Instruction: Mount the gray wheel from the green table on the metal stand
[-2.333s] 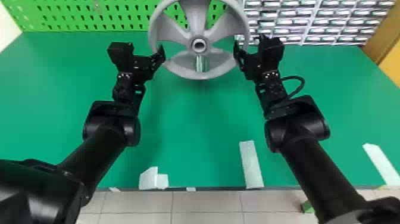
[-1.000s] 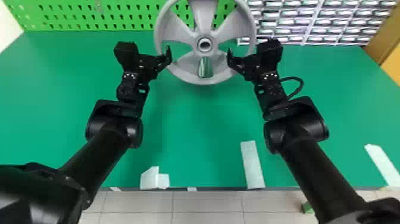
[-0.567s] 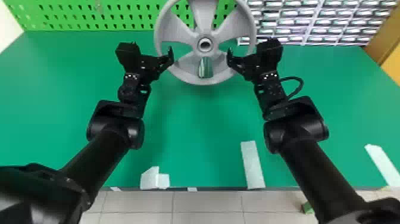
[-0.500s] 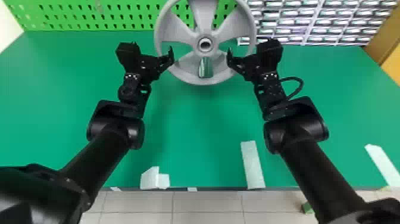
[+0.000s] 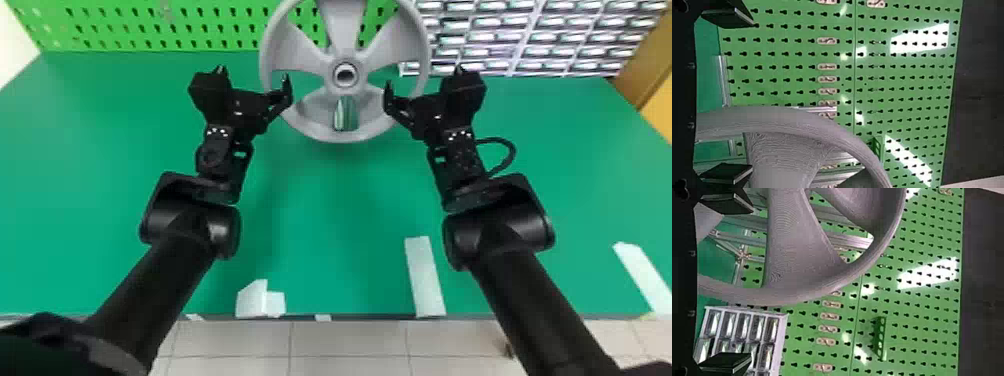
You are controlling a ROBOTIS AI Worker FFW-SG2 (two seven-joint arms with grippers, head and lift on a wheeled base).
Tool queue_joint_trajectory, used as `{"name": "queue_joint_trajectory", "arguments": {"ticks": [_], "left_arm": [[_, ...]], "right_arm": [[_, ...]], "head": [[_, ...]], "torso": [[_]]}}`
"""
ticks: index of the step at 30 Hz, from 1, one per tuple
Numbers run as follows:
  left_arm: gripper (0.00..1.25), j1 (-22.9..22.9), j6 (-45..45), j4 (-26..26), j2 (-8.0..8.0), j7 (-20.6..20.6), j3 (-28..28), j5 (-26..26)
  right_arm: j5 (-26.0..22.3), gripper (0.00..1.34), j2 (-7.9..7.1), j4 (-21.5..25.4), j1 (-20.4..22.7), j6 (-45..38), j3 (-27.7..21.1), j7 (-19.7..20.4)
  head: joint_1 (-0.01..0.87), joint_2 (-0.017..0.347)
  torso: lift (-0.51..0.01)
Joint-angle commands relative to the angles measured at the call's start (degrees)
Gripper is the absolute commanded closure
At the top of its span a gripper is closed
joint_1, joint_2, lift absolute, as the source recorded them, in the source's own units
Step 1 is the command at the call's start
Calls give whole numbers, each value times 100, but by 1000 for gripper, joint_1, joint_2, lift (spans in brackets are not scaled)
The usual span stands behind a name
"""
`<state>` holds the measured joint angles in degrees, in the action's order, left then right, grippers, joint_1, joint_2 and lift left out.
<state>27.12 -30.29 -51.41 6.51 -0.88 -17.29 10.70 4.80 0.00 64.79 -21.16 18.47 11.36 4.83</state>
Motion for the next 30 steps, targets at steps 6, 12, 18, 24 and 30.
{"name": "queue_joint_trajectory", "arguments": {"ticks": [6,12,18,24,30], "left_arm": [[-1,-444,278,-827,96,0,182,-94],[-1,-849,471,-1442,184,0,270,-77],[-1,-1323,691,-2092,246,0,490,-103],[-1,-1728,928,-2593,255,132,788,-164],[-1,-2106,1131,-3024,255,202,1043,-164]], "right_arm": [[-49,-2,5,315,174,-1,-29,0],[-84,-2,5,535,306,-63,-55,0],[-146,-2,5,816,508,-72,-64,-9],[-207,-2,-9,975,710,-72,-47,-9],[-321,-2,-53,1124,903,-89,6,-132]], "head": [[867,52],[867,52],[867,52],[867,52],[867,52]], "torso": [[-100],[-100],[-100],[-100],[-100]]}}
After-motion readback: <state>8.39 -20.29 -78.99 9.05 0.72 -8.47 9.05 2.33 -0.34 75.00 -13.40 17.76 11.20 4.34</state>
